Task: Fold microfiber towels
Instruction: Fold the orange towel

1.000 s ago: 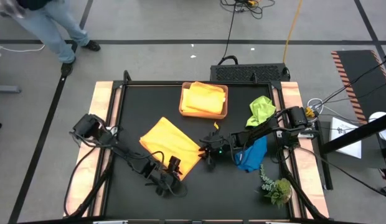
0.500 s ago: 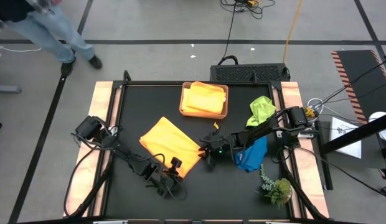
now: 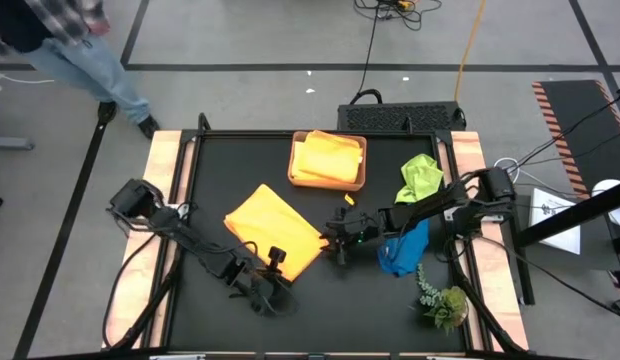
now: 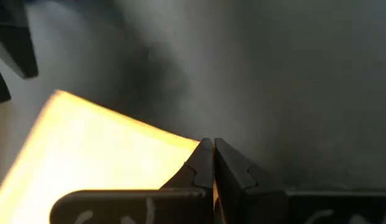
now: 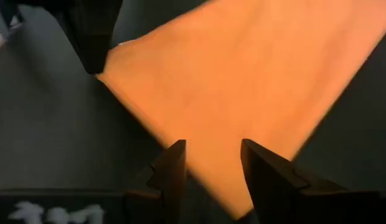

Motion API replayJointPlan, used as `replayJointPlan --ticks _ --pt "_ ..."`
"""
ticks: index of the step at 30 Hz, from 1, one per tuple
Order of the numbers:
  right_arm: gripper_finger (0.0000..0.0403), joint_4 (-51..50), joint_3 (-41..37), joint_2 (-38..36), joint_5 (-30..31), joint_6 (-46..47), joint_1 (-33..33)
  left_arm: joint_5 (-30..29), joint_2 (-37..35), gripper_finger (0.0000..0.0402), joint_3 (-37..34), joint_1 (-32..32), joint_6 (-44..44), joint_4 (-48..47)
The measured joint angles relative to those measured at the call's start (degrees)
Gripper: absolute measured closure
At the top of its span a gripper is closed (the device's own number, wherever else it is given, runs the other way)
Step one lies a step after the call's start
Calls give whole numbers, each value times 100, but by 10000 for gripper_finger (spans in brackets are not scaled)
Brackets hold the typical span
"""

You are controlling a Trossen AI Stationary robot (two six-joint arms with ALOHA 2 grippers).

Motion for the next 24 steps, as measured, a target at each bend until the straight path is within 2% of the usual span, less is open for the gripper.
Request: replayJointPlan --ticks 7,16,20,24 --pt "214 4 4 -222 2 -1159 116 -424 -623 400 7 -197 -257 -192" --pt "151 -215 4 65 78 -1774 409 -813 -935 401 15 -241 -695 -443" --pt "143 -524 4 68 489 -1861 487 -874 -935 401 15 -224 -839 -505" --pt "143 -491 -29 67 468 -1865 509 -875 -937 401 17 -177 -1018 -591"
